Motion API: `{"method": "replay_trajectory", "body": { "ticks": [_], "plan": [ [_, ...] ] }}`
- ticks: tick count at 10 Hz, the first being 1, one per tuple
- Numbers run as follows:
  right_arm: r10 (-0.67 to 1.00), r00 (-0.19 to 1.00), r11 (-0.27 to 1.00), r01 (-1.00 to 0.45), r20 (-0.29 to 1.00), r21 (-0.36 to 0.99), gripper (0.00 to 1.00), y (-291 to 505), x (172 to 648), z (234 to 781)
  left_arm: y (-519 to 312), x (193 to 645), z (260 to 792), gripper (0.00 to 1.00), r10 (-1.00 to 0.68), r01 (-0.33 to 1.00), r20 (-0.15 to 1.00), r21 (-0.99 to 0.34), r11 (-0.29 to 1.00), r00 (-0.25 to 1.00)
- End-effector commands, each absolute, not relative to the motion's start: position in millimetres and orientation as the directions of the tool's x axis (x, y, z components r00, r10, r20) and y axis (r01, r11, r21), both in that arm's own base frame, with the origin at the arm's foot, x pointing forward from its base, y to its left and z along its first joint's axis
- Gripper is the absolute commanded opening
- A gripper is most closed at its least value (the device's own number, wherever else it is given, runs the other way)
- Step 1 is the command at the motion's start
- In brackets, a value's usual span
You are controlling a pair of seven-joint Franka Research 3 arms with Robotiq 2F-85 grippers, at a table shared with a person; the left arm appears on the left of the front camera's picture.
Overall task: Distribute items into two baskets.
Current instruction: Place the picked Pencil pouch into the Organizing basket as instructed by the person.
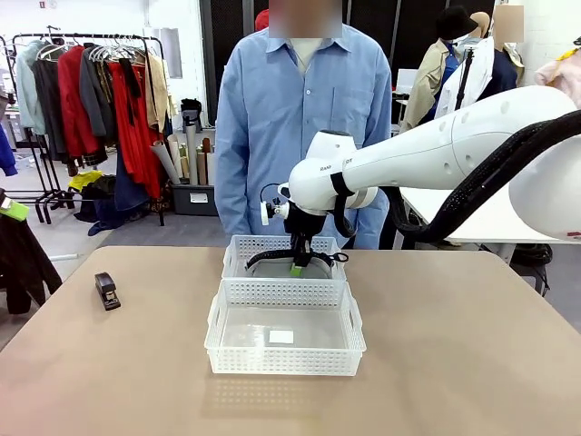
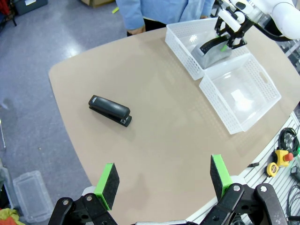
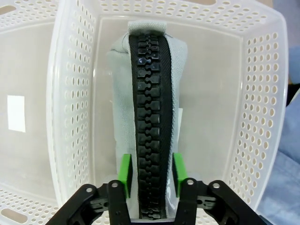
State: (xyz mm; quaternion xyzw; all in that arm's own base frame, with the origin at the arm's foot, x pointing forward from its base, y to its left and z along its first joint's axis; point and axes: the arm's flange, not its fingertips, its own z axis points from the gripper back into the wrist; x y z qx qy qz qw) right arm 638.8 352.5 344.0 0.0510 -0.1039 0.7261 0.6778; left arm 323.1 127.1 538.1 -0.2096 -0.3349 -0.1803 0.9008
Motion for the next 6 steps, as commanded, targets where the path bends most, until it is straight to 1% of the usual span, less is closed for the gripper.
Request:
{"method": "replay_trajectory", "body": {
  "ticks": [1, 2, 4, 6],
  "plan": [
    [0.976, -0.092, -0.076, -0.993, 0.197, -0.087, 1.00, 354, 643, 353, 127, 322, 539, 1.00, -0.184, 0.468, 0.681, -0.258, 0.845, 0.708],
    [0.975, -0.100, -0.084, -0.992, 0.200, -0.089, 1.00, 352, 642, 360, 127, 322, 539, 1.00, -0.184, 0.468, 0.681, -0.258, 0.845, 0.708],
    [0.975, -0.128, -0.125, -0.992, 0.182, -0.026, 1.00, 347, 641, 383, 127, 322, 539, 1.00, -0.184, 0.468, 0.681, -0.258, 0.845, 0.708],
    [0.969, -0.136, -0.132, -0.991, 0.204, -0.033, 1.00, 339, 635, 407, 127, 322, 539, 1.00, -0.184, 0.468, 0.681, -0.258, 0.845, 0.708]
  ]
}}
